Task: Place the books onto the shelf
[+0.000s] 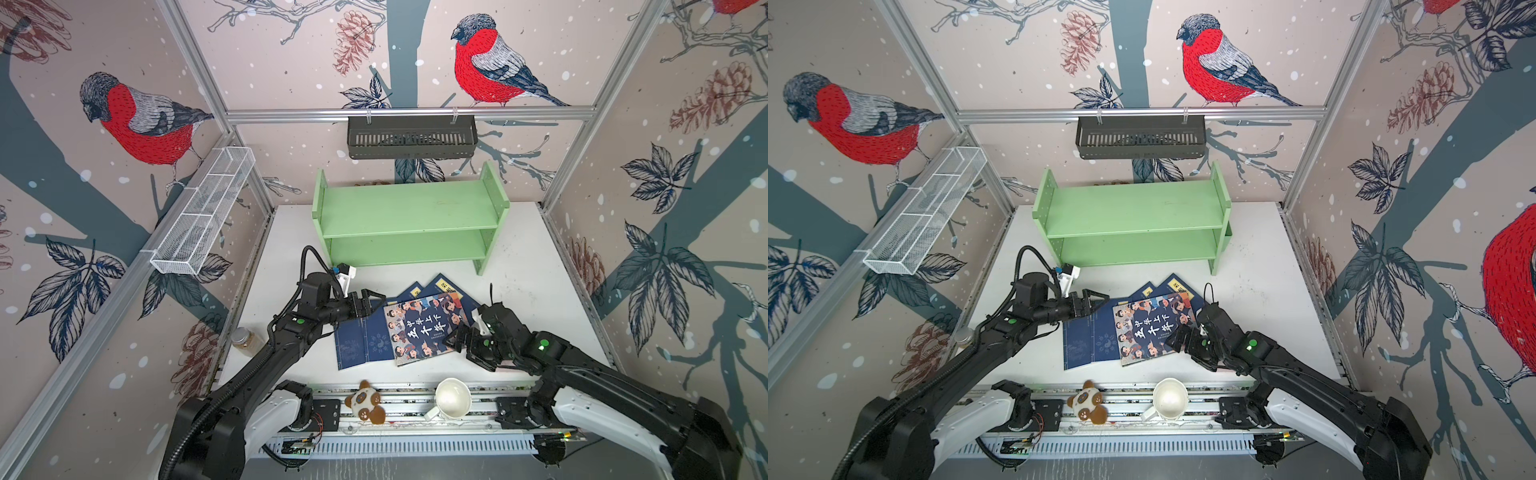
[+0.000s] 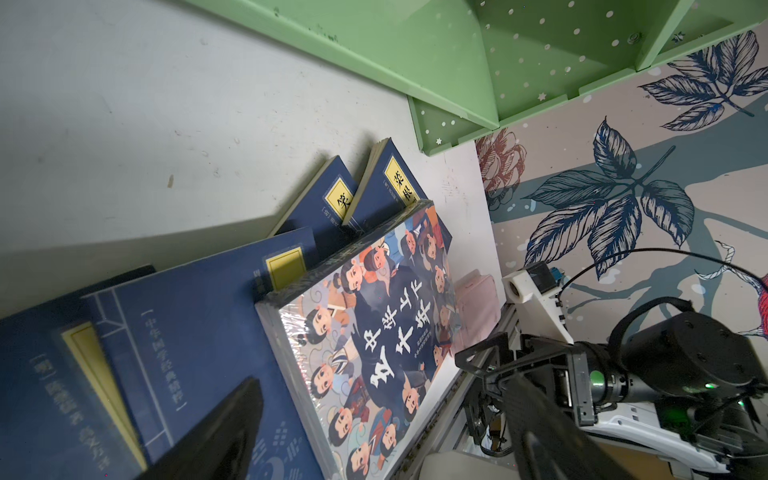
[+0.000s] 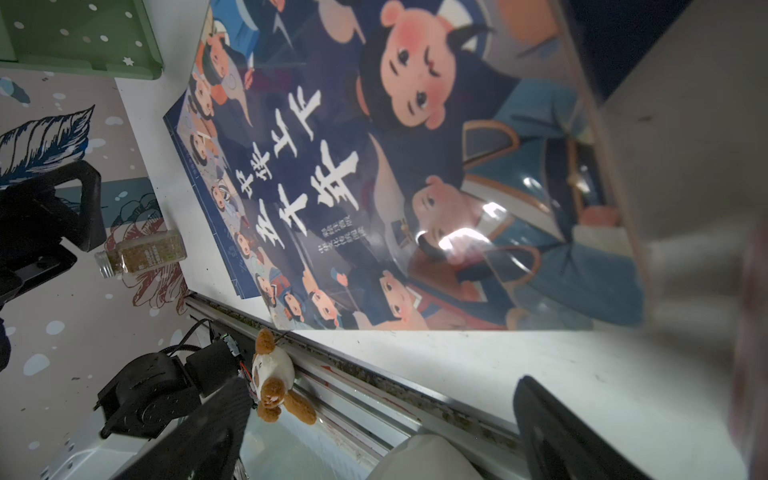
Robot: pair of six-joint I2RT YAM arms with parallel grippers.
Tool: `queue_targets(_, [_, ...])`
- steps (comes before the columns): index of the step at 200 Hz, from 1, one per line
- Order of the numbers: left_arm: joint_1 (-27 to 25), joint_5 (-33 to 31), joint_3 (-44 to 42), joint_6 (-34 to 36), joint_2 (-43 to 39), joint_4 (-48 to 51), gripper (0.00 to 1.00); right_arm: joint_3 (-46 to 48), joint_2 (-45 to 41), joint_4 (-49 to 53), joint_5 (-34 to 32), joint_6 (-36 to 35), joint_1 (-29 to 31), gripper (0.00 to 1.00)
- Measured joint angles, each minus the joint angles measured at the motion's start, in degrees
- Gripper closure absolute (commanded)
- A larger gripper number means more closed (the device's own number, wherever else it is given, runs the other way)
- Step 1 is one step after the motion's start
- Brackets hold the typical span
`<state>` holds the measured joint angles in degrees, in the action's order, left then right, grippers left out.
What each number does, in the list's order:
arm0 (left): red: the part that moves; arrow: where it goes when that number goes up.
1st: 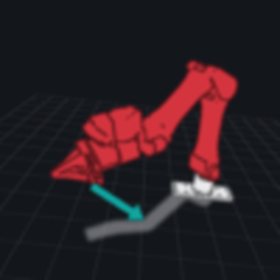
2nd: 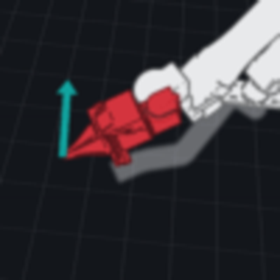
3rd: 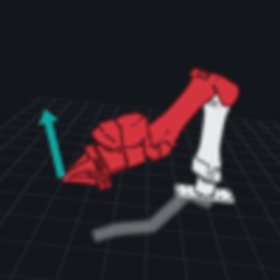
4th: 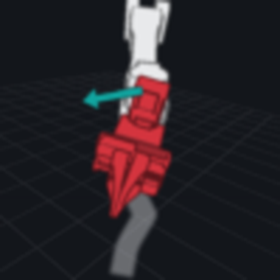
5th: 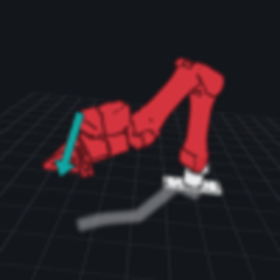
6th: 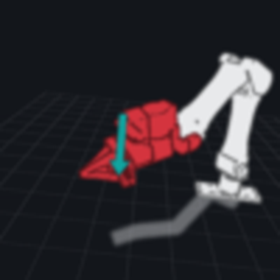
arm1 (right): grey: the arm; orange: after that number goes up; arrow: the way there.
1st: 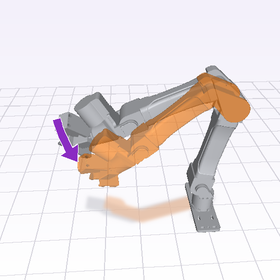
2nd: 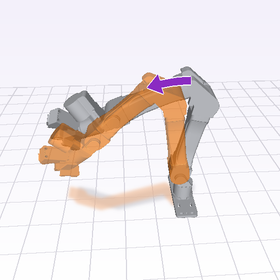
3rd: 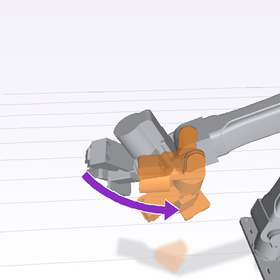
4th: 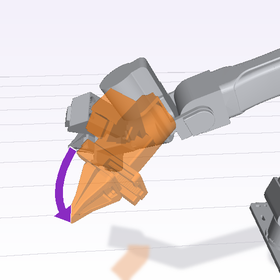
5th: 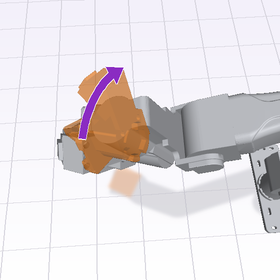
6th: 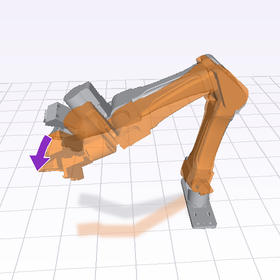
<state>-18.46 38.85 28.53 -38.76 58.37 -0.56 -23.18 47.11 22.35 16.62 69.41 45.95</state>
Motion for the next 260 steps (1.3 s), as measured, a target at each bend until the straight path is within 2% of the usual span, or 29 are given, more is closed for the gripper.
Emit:
queue_targets(66, [-2.36,-0.52,-2.32,-0.15,1.05,-1.97,0.1,6.8,-3.37,-6.21,-3.32,5.62,0.85,0.0])
queue_targets(199, [-3.52,-0.02,-0.94,7.23,10.45,-4.74,0.16,12.37,-0.46,-22.23,-6.05,7.3,0.07,0.02])
queue_targets(235, [-4.31,-0.74,-0.85,7.87,10.78,-5.22,0.16,16.92,-4.0,-28.44,-6.38,10.27,0.35,0.06])
queue_targets(260, [-5.73,-2.27,-1.14,10.08,10.99,-6.08,0.17,17.77,-8.28,-27.02,-7.65,12.13,0.63,0.07])
